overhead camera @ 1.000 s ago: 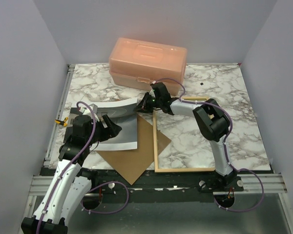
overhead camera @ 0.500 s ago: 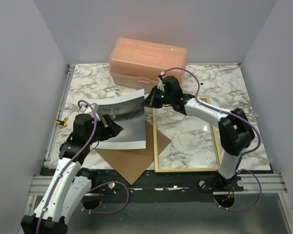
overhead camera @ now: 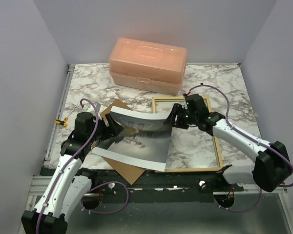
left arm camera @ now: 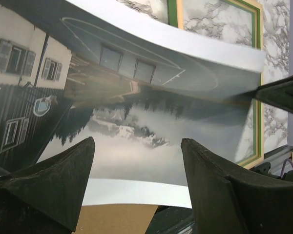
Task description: Put the photo into the frame
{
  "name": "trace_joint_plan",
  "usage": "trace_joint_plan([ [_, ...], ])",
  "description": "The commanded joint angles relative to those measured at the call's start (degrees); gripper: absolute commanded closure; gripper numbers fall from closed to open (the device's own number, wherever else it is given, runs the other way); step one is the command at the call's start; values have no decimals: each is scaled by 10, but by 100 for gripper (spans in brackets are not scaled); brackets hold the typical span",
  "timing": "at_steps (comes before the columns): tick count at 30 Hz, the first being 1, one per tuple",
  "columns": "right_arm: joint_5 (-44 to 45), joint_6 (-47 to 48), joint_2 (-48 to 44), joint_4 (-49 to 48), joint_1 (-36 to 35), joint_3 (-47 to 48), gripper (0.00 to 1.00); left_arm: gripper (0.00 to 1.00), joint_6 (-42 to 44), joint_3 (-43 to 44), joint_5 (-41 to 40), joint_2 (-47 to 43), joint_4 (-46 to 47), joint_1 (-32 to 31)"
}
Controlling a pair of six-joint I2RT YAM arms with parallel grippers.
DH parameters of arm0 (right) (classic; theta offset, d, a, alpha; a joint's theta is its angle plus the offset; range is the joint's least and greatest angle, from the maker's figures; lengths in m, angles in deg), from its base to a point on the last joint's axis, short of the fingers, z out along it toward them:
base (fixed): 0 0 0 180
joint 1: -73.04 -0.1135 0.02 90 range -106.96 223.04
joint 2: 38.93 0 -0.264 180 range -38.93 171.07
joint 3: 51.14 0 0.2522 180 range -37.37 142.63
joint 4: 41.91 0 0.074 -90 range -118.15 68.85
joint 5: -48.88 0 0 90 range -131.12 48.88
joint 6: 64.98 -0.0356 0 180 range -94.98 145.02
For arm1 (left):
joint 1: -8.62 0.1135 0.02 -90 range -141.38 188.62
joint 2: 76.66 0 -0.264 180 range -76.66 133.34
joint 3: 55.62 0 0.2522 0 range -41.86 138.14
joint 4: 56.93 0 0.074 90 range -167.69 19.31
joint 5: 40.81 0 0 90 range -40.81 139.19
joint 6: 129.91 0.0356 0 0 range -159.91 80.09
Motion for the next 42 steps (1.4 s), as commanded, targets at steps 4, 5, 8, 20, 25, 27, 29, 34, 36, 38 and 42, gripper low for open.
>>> trace_joint_plan([
  [4, 65, 16, -30, 70, 30, -75, 5, 27, 0, 5, 23, 8, 23, 2],
  [5, 49, 16, -26, 63, 44, -81, 4, 27, 0, 5, 22, 8, 23, 2],
  [8, -17, 17, -15, 25, 109, -103, 4, 26, 1, 3, 22, 9, 23, 2],
  [20, -277, -27, 58, -226, 171, -178, 10, 27, 0, -8, 19, 1, 19, 2],
  [25, -302, -56, 122, -314, 171, -201, 14, 27, 0, -10, 20, 1, 22, 3],
  [27, -319, -88, 149, -374, 172, -210, 21, 27, -1, -10, 21, 2, 22, 2],
  [29, -340, -122, 175, -439, 171, -216, 29, 27, 1, -9, 23, 3, 22, 2],
  [34, -366, -160, 223, -516, 163, -204, 44, 27, 0, -11, 23, 1, 23, 3],
  [36, -366, -152, 229, -507, 156, -191, 50, 27, -1, -13, 25, 2, 25, 3],
  [38, -367, -144, 232, -496, 148, -182, 58, 27, -2, -12, 25, 1, 25, 3],
  [42, -366, -131, 219, -468, 148, -174, 78, 27, -2, -11, 24, -1, 21, 3],
])
